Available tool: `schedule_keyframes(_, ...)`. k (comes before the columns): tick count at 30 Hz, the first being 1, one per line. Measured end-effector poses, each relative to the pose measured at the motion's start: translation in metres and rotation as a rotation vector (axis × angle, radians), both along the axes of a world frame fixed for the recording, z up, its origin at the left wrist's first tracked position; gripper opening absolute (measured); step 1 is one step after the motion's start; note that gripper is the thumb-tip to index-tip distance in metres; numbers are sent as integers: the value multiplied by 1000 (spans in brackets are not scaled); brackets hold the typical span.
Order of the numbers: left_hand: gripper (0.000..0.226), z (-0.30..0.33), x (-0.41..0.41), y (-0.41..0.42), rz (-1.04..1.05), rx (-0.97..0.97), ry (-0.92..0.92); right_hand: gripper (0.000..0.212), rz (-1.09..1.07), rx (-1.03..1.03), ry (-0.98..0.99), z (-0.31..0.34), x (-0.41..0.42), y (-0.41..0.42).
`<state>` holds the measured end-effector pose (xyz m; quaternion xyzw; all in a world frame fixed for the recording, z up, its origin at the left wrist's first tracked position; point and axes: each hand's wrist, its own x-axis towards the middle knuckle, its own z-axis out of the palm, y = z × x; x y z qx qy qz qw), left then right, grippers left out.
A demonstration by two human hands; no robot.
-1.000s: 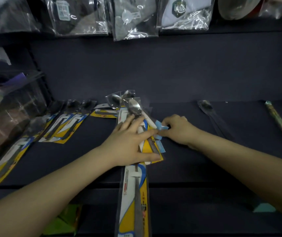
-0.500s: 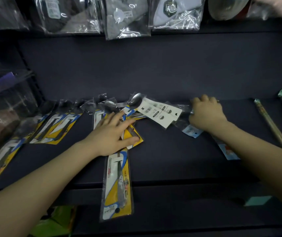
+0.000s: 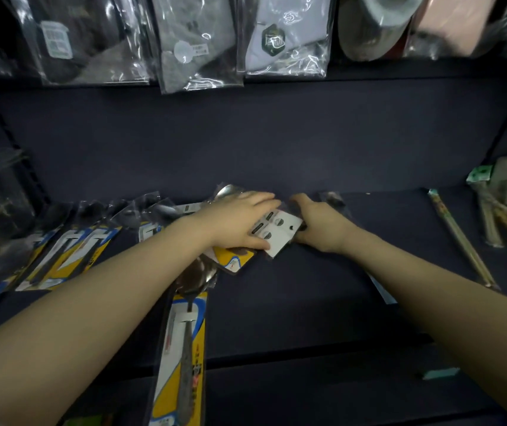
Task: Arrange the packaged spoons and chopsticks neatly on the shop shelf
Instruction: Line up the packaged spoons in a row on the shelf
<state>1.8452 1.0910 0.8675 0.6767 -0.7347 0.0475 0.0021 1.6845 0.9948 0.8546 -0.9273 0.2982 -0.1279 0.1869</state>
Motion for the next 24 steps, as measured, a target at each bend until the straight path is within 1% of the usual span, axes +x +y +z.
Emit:
schedule_keyframes(2, 84, 0, 1, -14, -11, 55, -5, 48, -55, 41, -14, -3, 1, -6)
schedule_keyframes(4, 80, 1, 2, -21, -37, 79, -54, 35, -66, 55, 29, -5, 0, -11)
schedule_keyframes(6, 73, 1, 2, -22, -65, 63, -104, 33, -67, 68, 65, -6, 0, -13)
schedule_keyframes(11, 38, 8, 12, -9, -182, -94, -136, 37, -69, 37, 129, -5, 5, -16)
schedule_keyframes(13, 22, 11, 13, 2, -267, -207, -180, 31, -75, 15, 176, -5, 7, -15)
schedule_keyframes(14, 17, 13, 12, 8, -305, -266, -209, 28, -80, -26, 203, -5, 8, -13)
schedule_keyframes(16, 9, 14, 13, 20, -334, -341, -215, 36, -102, -143, 229, -5, 10, -8)
schedule_keyframes(18, 10, 14, 16, 32, -300, -364, -140, 38, -117, -215, 211, -2, 11, -7)
schedule_keyframes(21, 11, 8, 16, 44, -276, -412, -45, 26, -100, -247, 172, 11, 8, -8)
schedule_keyframes(22, 14, 6, 15, 46, -278, -426, -48, 21, -90, -275, 168, 15, 4, -8)
schedule_keyframes(24, 34, -1, 13, 46, -291, -459, -79, 19, -94, -365, 163, 23, -6, -10)
